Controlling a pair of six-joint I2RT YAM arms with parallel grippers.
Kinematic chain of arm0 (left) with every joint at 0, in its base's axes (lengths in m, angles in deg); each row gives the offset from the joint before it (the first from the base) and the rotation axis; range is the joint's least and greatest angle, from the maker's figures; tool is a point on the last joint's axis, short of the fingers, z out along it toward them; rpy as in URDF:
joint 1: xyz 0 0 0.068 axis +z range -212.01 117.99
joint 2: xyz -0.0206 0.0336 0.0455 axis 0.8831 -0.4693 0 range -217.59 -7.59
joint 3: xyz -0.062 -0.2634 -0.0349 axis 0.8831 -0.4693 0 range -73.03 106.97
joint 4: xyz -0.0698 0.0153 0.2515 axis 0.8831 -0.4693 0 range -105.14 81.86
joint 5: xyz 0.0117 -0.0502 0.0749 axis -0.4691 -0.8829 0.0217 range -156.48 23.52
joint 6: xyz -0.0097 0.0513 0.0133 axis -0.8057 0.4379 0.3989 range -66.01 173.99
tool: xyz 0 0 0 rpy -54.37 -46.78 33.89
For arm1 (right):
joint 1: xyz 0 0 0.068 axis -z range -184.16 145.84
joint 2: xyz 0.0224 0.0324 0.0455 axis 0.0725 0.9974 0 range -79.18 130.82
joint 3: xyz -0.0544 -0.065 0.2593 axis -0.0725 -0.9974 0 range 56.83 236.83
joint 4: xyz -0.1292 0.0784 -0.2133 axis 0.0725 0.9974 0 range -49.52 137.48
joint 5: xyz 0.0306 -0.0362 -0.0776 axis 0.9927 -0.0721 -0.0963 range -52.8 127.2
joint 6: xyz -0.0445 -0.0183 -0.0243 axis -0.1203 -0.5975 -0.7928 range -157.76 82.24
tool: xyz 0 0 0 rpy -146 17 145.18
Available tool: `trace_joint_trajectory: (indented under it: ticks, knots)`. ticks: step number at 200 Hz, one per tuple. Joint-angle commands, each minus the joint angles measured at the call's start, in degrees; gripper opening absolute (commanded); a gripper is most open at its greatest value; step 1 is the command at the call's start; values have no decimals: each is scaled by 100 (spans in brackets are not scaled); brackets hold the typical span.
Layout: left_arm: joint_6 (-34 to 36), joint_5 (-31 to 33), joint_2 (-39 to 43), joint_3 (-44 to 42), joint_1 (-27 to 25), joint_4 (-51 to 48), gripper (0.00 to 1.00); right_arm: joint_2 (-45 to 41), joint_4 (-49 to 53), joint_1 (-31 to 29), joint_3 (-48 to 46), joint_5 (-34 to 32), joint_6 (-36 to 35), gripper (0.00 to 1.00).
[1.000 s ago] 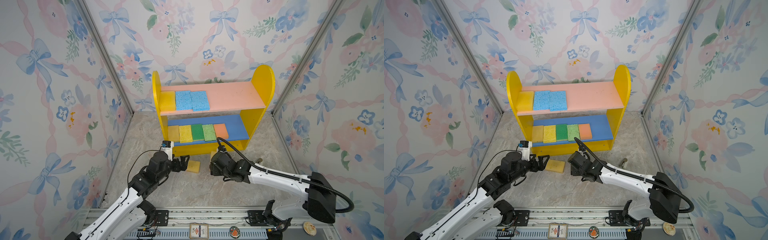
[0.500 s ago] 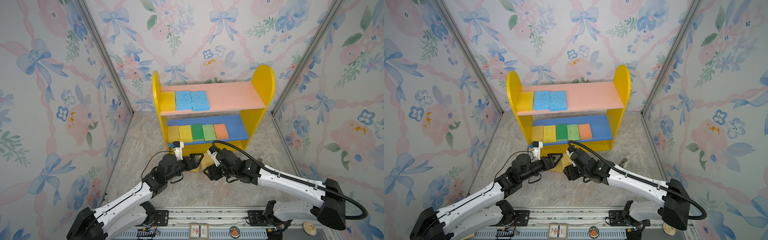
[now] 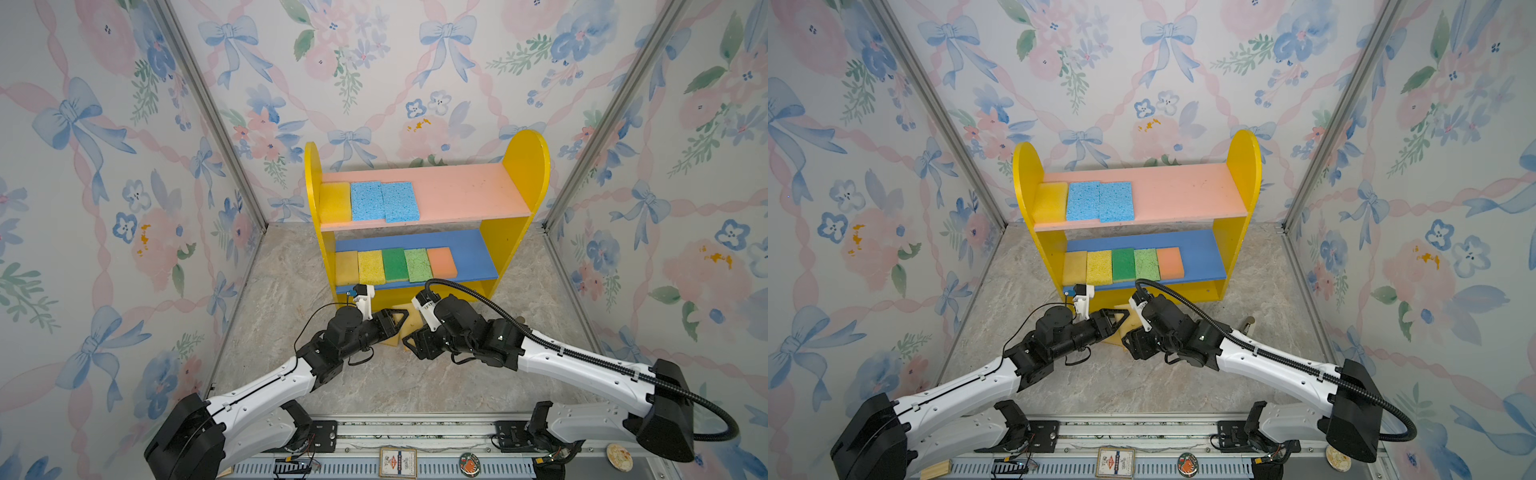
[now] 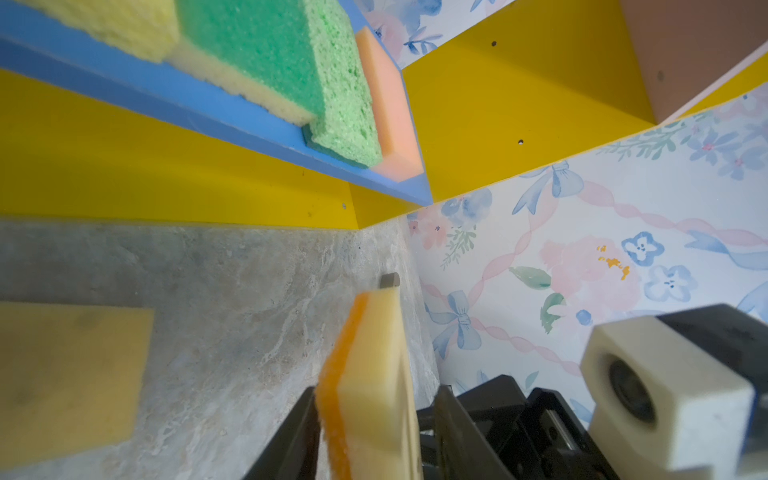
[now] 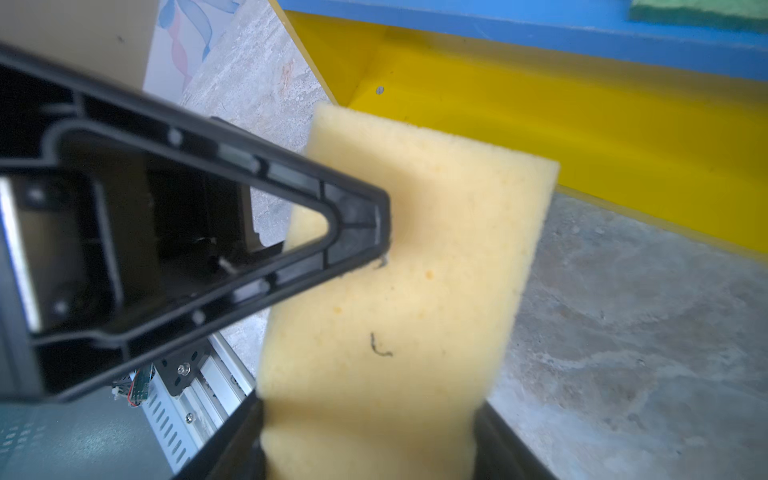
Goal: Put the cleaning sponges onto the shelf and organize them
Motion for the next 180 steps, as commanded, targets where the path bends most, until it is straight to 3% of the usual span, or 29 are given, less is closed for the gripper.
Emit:
trace_joint_trajectory:
  ticks: [1, 32, 55, 91, 118, 154, 167, 180]
  knots:
    - [37, -55, 13, -15, -15, 191, 25, -25, -64, -59, 112, 50, 56, 69]
    - [94, -105, 147, -50, 64, 192, 13, -103, 64, 2, 177, 109, 107, 83]
    - [123, -347, 329, -70, 260, 187, 13, -445, -115, 547, 76, 957, 318, 100]
    - [128, -825, 868, -172, 850, 190, 13, -906, -1030, 1748, -205, 3025, 1106, 97]
    - [125, -1498, 1242, -75, 1375, 192, 14, -772, -1482, 2063, -247, 4122, 1489, 97]
    - [77, -2285, 1345, 202, 1753, 208, 15, -764, -3508, 2073, -884, 4720, 2678, 97]
    - [44, -2405, 1338, 268, 1765, 247, 15, -685, -4049, 2073, -999, 4831, 3012, 100]
    - [-18, -2440, 1357, 272, 1769, 305, 16, -584, -4458, 2043, -1036, 4971, 3272, 96]
